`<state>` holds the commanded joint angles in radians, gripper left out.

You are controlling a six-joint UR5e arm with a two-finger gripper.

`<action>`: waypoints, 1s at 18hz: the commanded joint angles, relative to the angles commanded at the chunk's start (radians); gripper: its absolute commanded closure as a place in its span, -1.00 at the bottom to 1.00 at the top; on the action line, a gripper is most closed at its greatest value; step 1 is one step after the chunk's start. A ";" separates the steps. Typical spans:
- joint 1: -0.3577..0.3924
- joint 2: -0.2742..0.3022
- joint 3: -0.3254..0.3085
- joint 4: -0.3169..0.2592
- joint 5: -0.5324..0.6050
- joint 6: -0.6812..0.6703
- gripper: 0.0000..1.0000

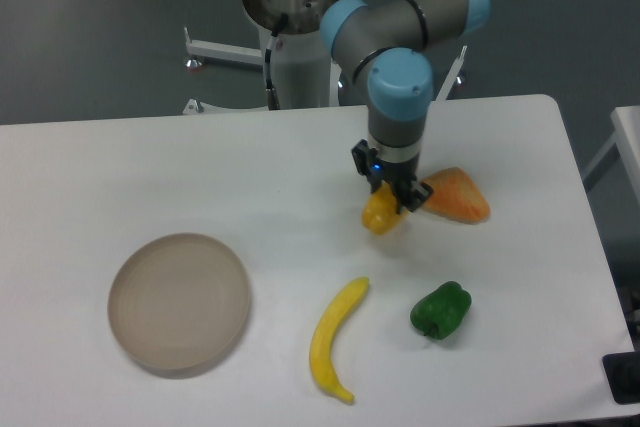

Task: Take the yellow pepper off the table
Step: 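Lift the yellow pepper and carry it toward the green pepper, then hold the yellow pepper low beside the green pepper, shifting slightly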

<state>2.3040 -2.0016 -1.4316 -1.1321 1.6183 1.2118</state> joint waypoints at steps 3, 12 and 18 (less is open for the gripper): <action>-0.003 -0.060 0.100 0.000 0.000 0.000 0.13; -0.005 -0.167 0.261 -0.002 0.024 0.002 0.13; -0.005 -0.183 0.292 -0.003 0.031 0.002 0.13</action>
<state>2.2995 -2.1843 -1.1398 -1.1351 1.6490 1.2134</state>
